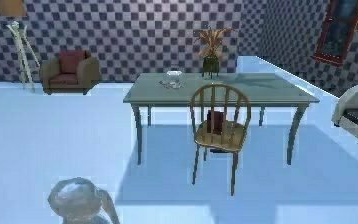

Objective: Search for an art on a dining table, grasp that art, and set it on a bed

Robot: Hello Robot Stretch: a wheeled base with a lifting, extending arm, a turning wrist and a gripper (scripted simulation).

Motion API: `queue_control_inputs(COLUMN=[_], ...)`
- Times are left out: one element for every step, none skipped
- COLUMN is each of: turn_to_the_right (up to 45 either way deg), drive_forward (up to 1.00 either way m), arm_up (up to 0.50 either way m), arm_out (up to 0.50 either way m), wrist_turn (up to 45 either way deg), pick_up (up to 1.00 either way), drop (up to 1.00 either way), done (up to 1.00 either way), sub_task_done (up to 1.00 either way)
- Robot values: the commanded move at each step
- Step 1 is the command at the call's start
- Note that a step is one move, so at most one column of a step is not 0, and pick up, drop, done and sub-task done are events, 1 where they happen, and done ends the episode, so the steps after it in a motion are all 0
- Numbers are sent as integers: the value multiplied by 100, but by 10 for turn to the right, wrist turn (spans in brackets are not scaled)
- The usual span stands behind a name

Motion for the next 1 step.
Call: queue_control_inputs(turn_to_the_right=[0], drive_forward=[50], arm_up=[0], arm_out=[0], wrist_turn=[0], pick_up=[0], drop=[0], done=[0], sub_task_done=[0])
